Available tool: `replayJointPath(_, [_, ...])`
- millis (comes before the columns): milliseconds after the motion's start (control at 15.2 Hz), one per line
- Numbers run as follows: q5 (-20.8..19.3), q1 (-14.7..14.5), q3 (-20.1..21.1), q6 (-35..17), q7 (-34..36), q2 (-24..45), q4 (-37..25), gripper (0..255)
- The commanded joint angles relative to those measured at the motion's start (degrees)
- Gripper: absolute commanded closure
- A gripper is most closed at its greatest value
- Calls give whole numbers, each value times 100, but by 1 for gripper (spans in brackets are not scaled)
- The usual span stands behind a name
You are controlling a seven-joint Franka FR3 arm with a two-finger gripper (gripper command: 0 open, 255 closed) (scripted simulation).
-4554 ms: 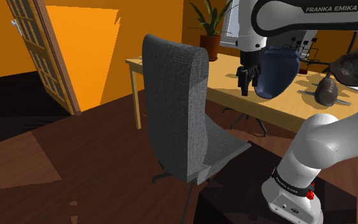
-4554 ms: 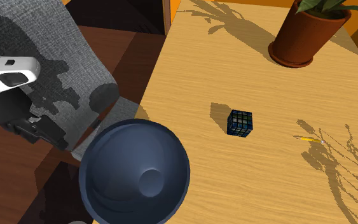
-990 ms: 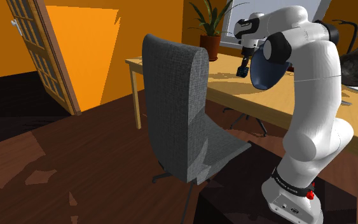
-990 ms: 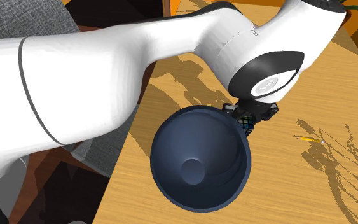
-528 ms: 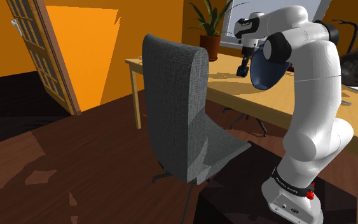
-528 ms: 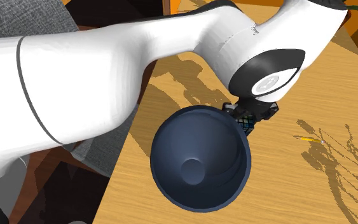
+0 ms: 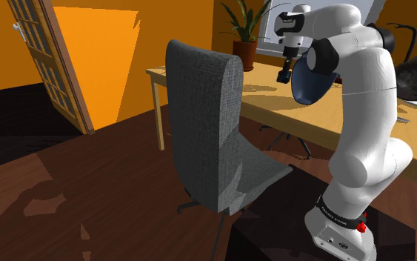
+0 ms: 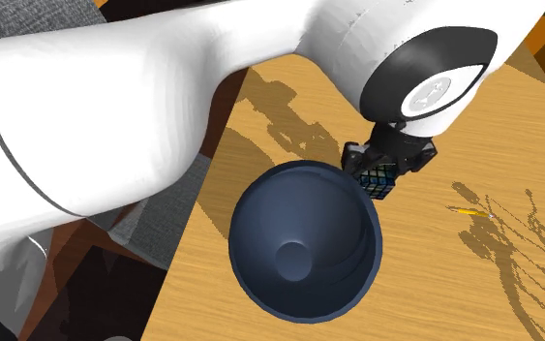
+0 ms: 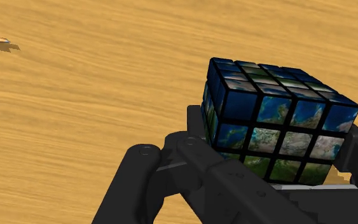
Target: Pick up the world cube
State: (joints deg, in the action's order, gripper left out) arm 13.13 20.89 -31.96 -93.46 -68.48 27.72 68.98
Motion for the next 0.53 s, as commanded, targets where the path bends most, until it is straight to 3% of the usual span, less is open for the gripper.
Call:
replayJointPath(0, [21,55,3,196,3,48,-243,255])
replayJointPath(462, [95,223,20,703,15,213,-922,255])
